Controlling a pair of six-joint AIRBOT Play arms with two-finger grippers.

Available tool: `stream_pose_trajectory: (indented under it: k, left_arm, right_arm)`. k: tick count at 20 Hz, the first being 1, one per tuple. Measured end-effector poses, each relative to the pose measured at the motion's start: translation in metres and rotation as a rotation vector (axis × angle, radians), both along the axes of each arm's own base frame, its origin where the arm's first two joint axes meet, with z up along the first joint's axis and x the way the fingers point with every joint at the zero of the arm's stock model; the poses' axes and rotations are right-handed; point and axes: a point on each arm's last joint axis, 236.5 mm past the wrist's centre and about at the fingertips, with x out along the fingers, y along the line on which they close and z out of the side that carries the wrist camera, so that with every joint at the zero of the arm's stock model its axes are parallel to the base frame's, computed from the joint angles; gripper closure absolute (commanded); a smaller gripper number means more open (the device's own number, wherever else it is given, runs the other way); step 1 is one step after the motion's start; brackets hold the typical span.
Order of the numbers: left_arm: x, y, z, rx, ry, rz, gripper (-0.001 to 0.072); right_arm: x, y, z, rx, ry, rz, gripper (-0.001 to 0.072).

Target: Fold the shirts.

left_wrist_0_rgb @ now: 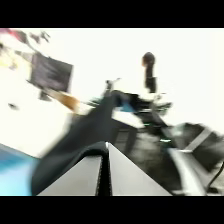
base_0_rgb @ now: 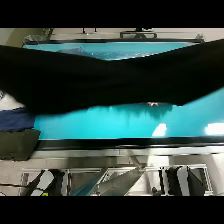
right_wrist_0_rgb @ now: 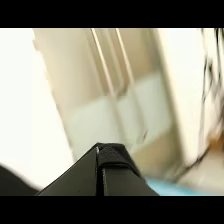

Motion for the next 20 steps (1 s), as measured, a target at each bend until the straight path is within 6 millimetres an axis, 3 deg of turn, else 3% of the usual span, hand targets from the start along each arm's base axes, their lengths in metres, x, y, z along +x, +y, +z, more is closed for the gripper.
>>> stream_pose_trajectory:
  k: [2,3,5,7,9,11,15,18,20]
  left_arm:
    - [-0.014,-0.001,0.012,0.049,-0.062,0.071,0.0683]
    - [-0.013,0.0,0.014,0.069,-0.071,0.097,0.0684]
    - [0.006,0.003,0.004,0.11,-0.017,0.125,0.0684]
    - [0.042,0.006,-0.022,0.149,0.096,0.12,0.0684]
    - [0.086,0.002,-0.062,0.201,0.236,0.081,0.0684]
    - [0.126,-0.009,-0.109,0.256,0.371,0.02,0.0689]
    - [0.204,-0.026,-0.219,0.34,0.638,-0.034,0.069]
    - [0.26,-0.016,-0.308,0.358,0.828,0.017,0.0691]
    - [0.288,-0.005,-0.357,0.336,0.928,0.06,0.069]
  right_arm:
    - [-0.012,0.01,0.016,-0.026,-0.062,-0.068,0.0693]
    - [-0.01,0.012,0.014,-0.051,-0.055,-0.11,0.0692]
    - [0.004,0.008,-0.004,-0.097,0.013,-0.191,0.0693]
    - [0.026,-0.005,-0.036,-0.102,0.124,-0.244,0.0692]
    - [0.053,-0.019,-0.082,-0.082,0.256,-0.26,0.0693]
    - [0.084,-0.031,-0.143,-0.057,0.415,-0.259,0.0693]
    - [0.135,-0.055,-0.278,-0.02,0.741,-0.248,0.0693]
    - [0.16,-0.069,-0.365,0.029,0.934,-0.213,0.0693]
    - [0.173,-0.076,-0.415,0.078,1.041,-0.181,0.0693]
